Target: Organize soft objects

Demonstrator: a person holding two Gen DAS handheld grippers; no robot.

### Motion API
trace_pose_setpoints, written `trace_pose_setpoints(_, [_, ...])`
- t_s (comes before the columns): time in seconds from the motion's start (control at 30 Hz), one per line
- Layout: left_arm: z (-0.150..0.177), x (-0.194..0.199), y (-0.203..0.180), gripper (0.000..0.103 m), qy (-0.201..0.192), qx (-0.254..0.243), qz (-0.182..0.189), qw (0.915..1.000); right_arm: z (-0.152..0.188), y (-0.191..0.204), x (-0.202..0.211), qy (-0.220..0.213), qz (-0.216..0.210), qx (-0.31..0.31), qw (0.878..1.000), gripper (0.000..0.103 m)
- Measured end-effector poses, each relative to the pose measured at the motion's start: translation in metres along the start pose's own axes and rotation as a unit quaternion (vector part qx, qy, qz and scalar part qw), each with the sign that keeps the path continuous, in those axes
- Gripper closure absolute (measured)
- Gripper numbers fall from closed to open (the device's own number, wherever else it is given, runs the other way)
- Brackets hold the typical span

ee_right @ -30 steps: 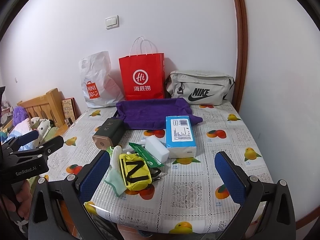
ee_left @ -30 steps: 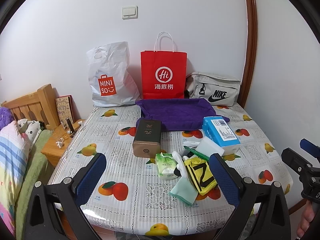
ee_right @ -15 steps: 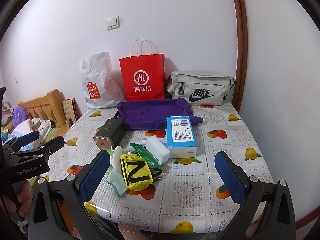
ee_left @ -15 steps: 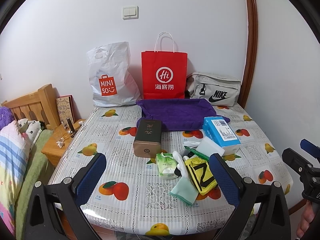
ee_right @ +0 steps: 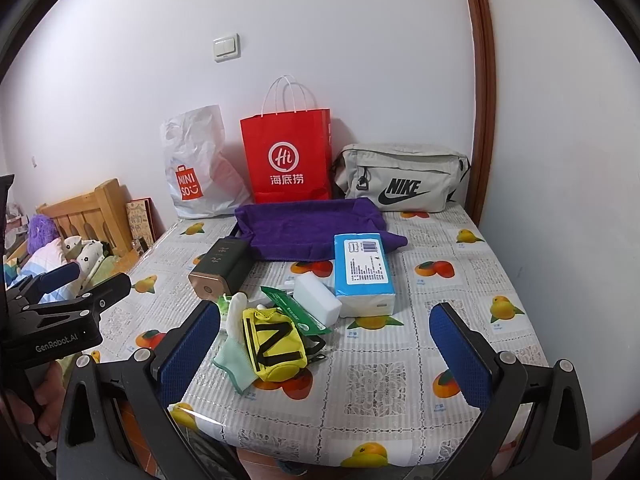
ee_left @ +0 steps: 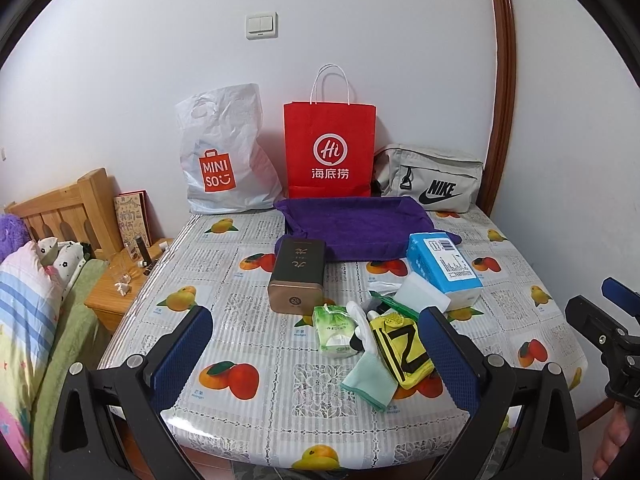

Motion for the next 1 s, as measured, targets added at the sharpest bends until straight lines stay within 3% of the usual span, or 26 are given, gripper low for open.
trace_pose_setpoints(0.3, [0.007, -0.005, 0.002, 0.000, 0.009, -0.001, -0.002, 1.0000, 0.005, -0.002, -0.012, 0.012, -0.003, -0.006, 1.000, 0.000])
trace_pose_setpoints(1.0, [0.047, -0.097, 0.017, 0.000, 0.102, 0.013, -0.007, 0.9947, 0.053, -0.015, -0.102, 0.101, -0.017, -0.023, 0.994, 0.000])
Point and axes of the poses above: each gripper's, at about its wrist camera, not at the fingertips, and x roughly against the way its jaws point, y to its left, z to its underside, the point moved 7 cm from there along -x, roughly the way its jaws point, and after that the axes turned 2 degrees about -y, right-handed, at the moved point
